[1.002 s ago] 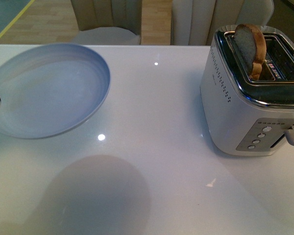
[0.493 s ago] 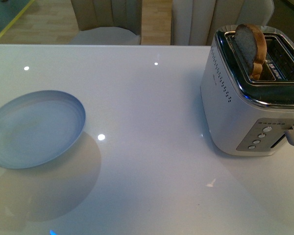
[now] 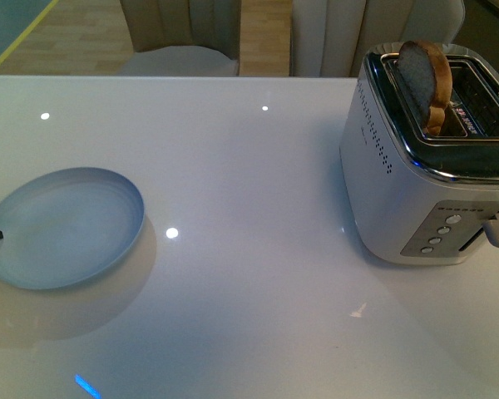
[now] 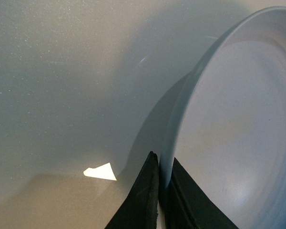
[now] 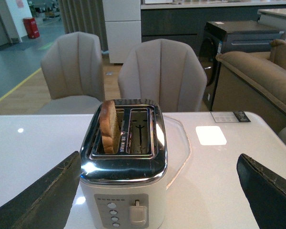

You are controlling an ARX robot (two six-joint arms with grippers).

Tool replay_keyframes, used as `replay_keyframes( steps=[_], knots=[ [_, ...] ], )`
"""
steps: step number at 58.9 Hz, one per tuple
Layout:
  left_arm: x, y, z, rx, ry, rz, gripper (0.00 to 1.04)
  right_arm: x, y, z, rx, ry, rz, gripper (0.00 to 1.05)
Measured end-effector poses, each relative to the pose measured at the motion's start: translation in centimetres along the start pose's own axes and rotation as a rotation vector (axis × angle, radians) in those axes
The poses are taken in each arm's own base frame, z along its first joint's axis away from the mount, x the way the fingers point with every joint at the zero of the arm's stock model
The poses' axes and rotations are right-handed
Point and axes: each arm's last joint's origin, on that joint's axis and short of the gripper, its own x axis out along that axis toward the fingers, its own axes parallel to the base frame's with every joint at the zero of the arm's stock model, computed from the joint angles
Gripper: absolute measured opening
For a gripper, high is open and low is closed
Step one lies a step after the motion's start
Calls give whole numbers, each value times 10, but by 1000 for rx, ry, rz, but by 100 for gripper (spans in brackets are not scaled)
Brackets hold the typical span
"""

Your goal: Left arm holds plate, right arm toasts bread

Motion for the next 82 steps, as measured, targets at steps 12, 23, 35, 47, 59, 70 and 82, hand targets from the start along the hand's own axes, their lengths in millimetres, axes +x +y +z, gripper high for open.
replay_keyframes(
  steps=[12, 23, 35, 47, 59, 70, 82],
  knots=[
    [9, 9, -6, 9, -21, -1, 3, 0, 0, 0, 0, 0, 0, 96],
    [10, 12, -8, -1, -33, 0, 3, 0, 0, 0, 0, 0, 0, 96],
    [11, 13, -10, -6, -31, 3, 3, 0, 0, 0, 0, 0, 0, 96],
    [11, 13, -12, -10, -28, 6, 29, 0, 0, 0, 0, 0, 0, 96],
    [6, 7, -12, -7, -38, 1, 61, 0, 0, 0, 0, 0, 0, 96],
    [-16, -13, -3, 37, -88, -17, 89, 0, 0, 0, 0, 0, 0, 96],
    [-60, -52, 10, 131, -195, -86, 97, 0, 0, 0, 0, 0, 0, 96]
  ],
)
